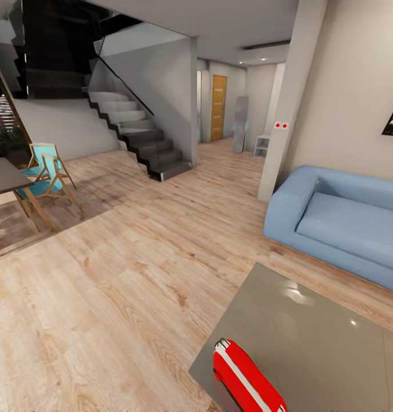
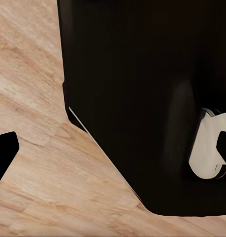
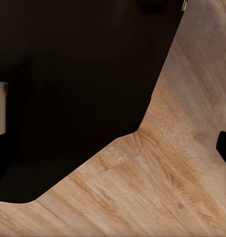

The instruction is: Turn on the radio receiver that's on the table in the living room.

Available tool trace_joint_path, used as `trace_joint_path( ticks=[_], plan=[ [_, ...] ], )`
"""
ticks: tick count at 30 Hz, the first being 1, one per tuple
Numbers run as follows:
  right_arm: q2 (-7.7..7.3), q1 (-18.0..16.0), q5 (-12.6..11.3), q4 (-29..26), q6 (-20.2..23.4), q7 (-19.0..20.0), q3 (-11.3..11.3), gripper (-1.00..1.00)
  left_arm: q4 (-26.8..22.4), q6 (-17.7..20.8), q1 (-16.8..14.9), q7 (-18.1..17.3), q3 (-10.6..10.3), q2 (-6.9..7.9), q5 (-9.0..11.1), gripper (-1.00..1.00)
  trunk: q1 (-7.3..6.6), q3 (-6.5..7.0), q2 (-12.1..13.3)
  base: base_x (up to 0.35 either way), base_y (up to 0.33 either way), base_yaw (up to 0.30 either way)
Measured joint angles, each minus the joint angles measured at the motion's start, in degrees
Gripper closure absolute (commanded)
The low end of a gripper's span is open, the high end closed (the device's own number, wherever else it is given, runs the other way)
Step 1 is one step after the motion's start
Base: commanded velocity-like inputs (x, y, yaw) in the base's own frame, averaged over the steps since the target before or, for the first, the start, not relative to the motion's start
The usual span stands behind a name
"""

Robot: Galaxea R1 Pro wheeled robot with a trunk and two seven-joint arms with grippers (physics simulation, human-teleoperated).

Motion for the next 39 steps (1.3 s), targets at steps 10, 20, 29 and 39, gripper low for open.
trace_joint_path(
  ticks=[10, 20, 29, 39],
  plan=[
    [0.00, 0.0, 0.0, 0.0, 0.0, 0.0, 0.0, -1.00, 0.0, 0.0, 0.0, 0.0, 0.0, 0.05, 0.0, -1.00, 0.00, -0.93, 0.0, 0.000, 0.000, 0.000],
    [0.00, 0.0, 0.0, 0.0, 0.0, 0.0, 0.0, -1.00, 0.0, 0.0, 0.0, 0.0, 0.0, 0.00, 0.0, -1.00, 0.00, -1.86, 0.0, 0.000, 0.000, 0.000],
    [0.00, 0.0, 0.0, 0.0, 0.0, 0.0, 0.0, -1.00, 0.0, 0.0, 0.0, 0.0, 0.0, 0.00, 0.0, -1.00, 0.00, -2.70, 0.0, 0.000, 0.000, 0.000],
    [0.00, 0.0, 0.0, 0.0, 0.0, 0.0, 0.0, -1.00, 0.0, 0.0, 0.0, 0.0, 0.1, 0.02, 0.0, -1.00, 0.00, -3.63, 0.0, 0.000, 0.000, 0.000]
  ],
)
